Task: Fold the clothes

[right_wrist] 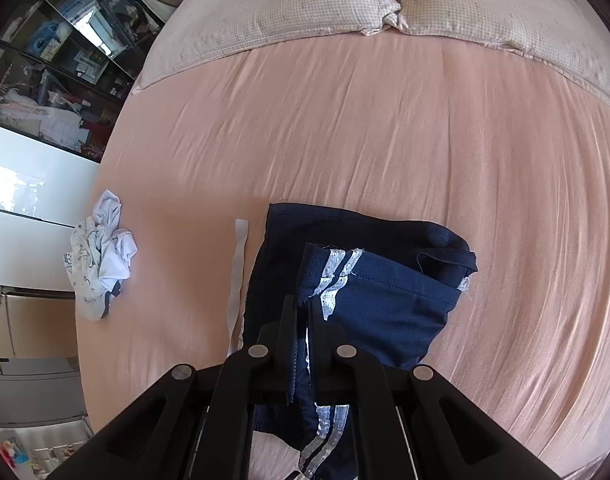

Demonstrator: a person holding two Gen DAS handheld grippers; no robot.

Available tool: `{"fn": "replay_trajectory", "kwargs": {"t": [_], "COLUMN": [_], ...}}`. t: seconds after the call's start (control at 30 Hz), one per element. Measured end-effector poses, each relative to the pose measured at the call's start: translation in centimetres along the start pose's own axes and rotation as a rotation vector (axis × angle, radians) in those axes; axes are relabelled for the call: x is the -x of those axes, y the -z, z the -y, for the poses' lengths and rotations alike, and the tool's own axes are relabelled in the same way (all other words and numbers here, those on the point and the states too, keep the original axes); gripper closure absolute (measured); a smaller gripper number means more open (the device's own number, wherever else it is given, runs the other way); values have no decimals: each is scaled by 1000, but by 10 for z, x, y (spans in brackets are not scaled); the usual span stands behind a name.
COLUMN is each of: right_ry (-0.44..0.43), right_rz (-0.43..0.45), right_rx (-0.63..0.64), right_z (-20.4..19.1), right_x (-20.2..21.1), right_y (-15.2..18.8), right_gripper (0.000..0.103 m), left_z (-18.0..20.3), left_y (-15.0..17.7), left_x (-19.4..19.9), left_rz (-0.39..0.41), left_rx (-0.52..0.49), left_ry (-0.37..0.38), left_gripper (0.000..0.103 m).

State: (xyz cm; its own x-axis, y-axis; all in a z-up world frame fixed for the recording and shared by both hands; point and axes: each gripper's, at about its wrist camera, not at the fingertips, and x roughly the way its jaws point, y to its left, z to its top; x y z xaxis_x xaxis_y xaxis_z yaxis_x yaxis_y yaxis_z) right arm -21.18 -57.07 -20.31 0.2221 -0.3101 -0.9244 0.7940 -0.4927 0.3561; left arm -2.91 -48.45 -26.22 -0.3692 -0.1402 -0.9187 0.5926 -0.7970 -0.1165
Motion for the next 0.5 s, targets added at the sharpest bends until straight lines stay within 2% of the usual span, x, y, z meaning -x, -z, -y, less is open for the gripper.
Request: {"fn": "replay_trajectory", "kwargs": {"t": [0.03,0.1,0.33,0.5], "right_ry": [1,3,-6,-18], "right_rz": [2,6,29,41], "right_rx": [-3,-9,-9,-20], "right_z": [2,7,18,31], "right_x": [3,8,26,41], "right_y": [1,1,6,11], "right_gripper": [101,101,101,101], "left_z": [2,6,18,18], "left_y": [-1,-2,-20,-34], "left_x": [-1,-3,-26,-40], "left_rz": [-4,-5,-32,-40], "left_rx": [-11,-20,17,64], "left_ry": [-24,-20,67,175], "left_gripper": [4,4,4,4]}}
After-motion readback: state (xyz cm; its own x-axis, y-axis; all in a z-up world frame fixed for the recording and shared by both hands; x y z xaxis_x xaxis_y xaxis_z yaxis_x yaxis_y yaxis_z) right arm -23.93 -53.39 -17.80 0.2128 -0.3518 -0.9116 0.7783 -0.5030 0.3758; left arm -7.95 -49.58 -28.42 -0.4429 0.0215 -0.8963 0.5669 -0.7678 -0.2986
